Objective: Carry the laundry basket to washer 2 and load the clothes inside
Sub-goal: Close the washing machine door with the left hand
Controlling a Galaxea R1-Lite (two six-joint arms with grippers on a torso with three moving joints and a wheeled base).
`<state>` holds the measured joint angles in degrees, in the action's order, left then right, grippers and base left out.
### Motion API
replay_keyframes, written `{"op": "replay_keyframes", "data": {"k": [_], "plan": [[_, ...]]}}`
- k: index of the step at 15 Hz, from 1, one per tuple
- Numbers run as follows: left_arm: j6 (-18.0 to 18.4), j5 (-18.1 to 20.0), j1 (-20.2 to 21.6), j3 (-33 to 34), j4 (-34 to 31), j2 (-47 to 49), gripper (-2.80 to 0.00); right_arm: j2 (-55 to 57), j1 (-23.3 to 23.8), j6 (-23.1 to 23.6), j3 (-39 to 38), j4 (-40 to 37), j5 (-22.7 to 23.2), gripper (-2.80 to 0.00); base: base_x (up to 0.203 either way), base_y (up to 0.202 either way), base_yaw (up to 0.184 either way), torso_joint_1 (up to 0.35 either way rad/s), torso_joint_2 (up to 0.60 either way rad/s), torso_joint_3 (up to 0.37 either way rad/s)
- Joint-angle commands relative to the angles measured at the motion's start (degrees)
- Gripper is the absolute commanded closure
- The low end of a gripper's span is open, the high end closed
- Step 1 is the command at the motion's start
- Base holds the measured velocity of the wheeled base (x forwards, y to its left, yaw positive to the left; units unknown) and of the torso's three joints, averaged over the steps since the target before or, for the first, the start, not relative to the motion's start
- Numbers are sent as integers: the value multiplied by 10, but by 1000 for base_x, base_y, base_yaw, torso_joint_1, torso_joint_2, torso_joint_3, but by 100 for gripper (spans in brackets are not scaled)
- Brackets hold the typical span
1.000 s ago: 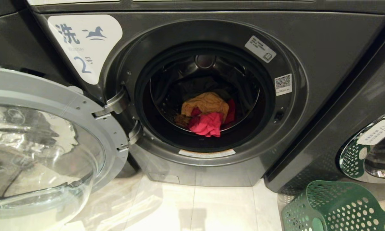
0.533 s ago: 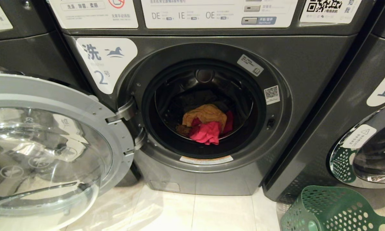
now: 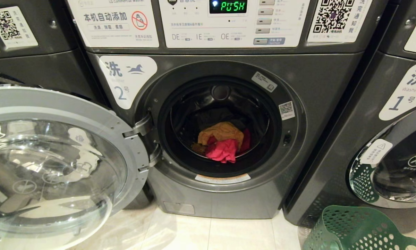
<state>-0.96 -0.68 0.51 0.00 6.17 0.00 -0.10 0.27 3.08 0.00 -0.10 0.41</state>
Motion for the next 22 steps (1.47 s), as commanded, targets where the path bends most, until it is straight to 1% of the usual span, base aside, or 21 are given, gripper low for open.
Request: {"op": "replay_keyframes", "data": {"k": [1,6,10,16,19,21,22], "plan": [[0,0,0,23,1,1,0,1,0,1,0,1,1,0,0,0,0,0,0,0],[2,1,0,23,1,1,0,1,0,-7,0,0,-1,0,-21,0,0,2,1,0],[2,1,0,23,1,1,0,1,0,-22,0,1,-1,0,-189,0,1,1,0,2],[1,1,0,23,1,1,0,1,0,-23,0,1,-1,0,-179,0,0,2,1,6],[-1,0,0,23,1,1,0,1,0,-13,0,1,1,0,0,0,0,0,0,0],[-1,0,0,23,1,1,0,1,0,-22,0,1,-1,0,0,0,0,0,0,0],[8,3,0,23,0,1,0,1,0,-22,0,1,-1,0,0,0,0,0,0,0]]}}
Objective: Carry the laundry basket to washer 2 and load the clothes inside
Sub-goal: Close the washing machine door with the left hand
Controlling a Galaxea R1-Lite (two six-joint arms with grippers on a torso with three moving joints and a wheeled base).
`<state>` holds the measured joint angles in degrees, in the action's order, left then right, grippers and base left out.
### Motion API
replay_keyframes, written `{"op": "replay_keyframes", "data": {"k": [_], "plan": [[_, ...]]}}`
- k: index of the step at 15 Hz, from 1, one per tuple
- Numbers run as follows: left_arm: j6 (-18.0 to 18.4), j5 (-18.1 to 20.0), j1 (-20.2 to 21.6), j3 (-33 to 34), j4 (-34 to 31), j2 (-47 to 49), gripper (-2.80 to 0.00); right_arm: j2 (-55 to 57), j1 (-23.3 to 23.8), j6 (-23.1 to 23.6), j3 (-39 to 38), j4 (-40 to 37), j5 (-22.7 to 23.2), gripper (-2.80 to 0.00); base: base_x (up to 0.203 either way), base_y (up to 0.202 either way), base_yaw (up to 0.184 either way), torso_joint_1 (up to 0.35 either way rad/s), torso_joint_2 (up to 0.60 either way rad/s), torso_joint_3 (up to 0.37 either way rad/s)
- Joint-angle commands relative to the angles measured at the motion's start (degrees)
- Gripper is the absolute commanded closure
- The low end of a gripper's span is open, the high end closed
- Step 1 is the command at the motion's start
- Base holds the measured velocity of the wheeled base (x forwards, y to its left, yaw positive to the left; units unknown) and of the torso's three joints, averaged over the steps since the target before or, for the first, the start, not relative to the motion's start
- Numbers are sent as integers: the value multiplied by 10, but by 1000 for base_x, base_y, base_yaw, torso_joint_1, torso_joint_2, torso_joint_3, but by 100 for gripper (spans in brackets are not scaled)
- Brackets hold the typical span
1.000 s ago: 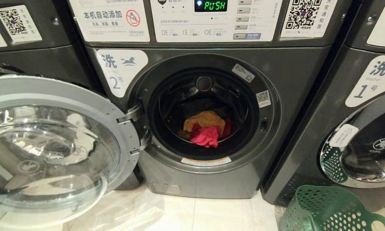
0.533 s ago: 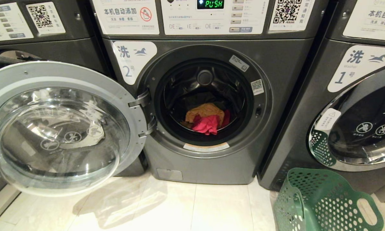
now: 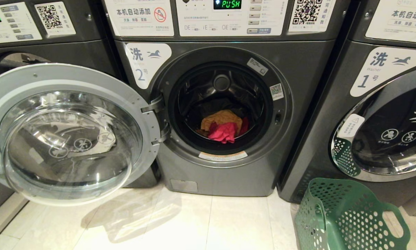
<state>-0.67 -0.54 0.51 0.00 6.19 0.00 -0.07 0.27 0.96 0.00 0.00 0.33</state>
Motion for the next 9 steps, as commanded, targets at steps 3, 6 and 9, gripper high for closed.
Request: {"op": "replay_keyframes", "data": {"k": [3,6,9], "plan": [[20,1,0,16,4,1,0,1,0,3,0,0,1,0,0,0,0,0,0,0],[19,-1,0,-90,-10,20,0,1,0,-1,0,0,0,0,0,0,0,0,0,0],[17,-7,1,-242,-32,161,0,1,0,0,0,0,0,0,0,0,0,0,0,0]]}}
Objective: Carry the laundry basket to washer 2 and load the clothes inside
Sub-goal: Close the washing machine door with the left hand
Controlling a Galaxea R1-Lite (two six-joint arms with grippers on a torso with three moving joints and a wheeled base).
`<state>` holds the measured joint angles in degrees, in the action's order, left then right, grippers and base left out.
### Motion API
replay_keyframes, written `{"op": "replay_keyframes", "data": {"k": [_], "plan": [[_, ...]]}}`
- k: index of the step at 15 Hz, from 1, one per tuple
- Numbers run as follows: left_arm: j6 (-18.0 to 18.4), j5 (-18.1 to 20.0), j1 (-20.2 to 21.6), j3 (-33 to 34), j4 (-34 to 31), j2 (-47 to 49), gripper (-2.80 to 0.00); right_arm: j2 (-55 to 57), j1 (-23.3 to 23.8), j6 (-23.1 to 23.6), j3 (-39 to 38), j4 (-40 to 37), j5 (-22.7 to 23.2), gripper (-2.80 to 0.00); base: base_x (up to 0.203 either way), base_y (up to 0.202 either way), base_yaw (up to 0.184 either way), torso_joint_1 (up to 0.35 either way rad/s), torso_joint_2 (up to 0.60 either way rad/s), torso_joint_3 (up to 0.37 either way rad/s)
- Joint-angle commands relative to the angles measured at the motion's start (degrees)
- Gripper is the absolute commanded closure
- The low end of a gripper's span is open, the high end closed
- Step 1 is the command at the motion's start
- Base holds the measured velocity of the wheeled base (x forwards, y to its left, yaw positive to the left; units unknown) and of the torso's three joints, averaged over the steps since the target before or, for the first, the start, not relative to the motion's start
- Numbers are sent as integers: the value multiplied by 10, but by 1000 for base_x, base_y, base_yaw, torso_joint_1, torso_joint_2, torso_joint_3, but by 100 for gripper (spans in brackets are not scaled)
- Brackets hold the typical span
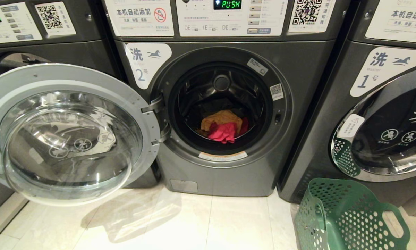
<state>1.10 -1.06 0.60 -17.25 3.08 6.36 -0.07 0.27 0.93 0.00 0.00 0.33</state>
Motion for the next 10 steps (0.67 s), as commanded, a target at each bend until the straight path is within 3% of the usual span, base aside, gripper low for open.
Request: {"op": "replay_keyframes", "data": {"k": [1,6,10], "plan": [[-1,-11,1,-131,-5,168,0,1,0,0,0,0,0,0,0,0,0,0,0,0],[-27,-82,23,-479,-40,541,0,1,0,8,1,-1,1,0,0,0,0,0,0,0],[-45,-56,147,-677,-53,790,0,1,0,-6,0,1,-8,0,0,0,0,0,0,0]]}}
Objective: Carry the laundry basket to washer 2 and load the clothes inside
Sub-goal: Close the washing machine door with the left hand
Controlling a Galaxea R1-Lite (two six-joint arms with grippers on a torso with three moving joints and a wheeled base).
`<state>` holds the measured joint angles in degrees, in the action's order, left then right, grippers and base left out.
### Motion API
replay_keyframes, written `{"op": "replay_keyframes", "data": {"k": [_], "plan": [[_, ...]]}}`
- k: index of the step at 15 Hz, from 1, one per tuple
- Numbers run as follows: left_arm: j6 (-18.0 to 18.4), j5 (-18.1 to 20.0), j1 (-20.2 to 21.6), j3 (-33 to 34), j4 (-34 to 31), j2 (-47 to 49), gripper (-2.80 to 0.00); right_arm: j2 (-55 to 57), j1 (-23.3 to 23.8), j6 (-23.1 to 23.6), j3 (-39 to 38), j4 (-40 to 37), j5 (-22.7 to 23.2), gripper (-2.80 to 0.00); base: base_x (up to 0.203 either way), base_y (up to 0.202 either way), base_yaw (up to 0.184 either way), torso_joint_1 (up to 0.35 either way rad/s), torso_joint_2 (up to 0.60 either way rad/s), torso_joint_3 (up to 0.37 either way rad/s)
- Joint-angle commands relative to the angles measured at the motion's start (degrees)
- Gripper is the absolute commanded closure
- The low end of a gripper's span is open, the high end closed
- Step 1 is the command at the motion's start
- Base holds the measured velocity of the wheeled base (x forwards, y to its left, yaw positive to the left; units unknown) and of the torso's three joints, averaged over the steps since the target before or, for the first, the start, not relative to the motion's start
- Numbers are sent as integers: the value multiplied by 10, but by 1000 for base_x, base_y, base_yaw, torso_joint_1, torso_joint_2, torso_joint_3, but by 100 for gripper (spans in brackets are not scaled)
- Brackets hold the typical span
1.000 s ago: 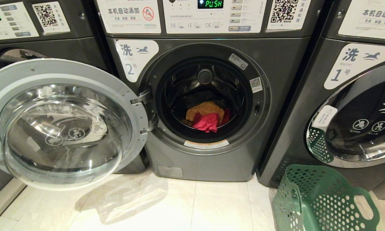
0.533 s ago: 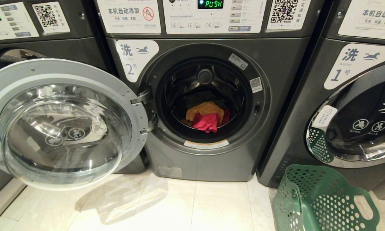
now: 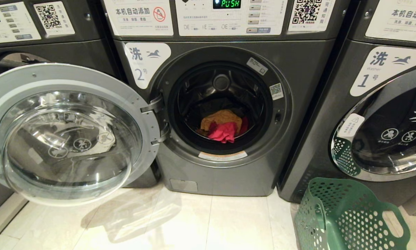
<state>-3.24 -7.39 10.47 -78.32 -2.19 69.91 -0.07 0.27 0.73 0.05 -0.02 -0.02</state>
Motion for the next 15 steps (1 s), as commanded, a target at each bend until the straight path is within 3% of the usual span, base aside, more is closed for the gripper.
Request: {"op": "replay_keyframes", "data": {"k": [1,3,6,9,10,15], "plan": [[-4,18,80,-106,-1,201,0,1,0,-17,0,1,-6,0,0,0,0,0,0,0],[-8,59,128,-182,-4,277,0,1,0,-19,0,1,-6,0,0,0,0,0,0,0],[-9,137,149,-284,-18,348,0,1,0,-19,0,1,-6,0,0,0,0,0,0,0],[-29,229,161,-299,-30,367,0,1,0,-18,0,1,-6,0,0,0,0,0,0,0],[-44,244,163,-299,-29,371,0,1,0,-19,0,2,-7,0,0,0,0,0,0,0],[-48,257,163,-299,-39,395,0,1,0,-19,0,1,-6,0,0,0,0,0,0,0]]}}
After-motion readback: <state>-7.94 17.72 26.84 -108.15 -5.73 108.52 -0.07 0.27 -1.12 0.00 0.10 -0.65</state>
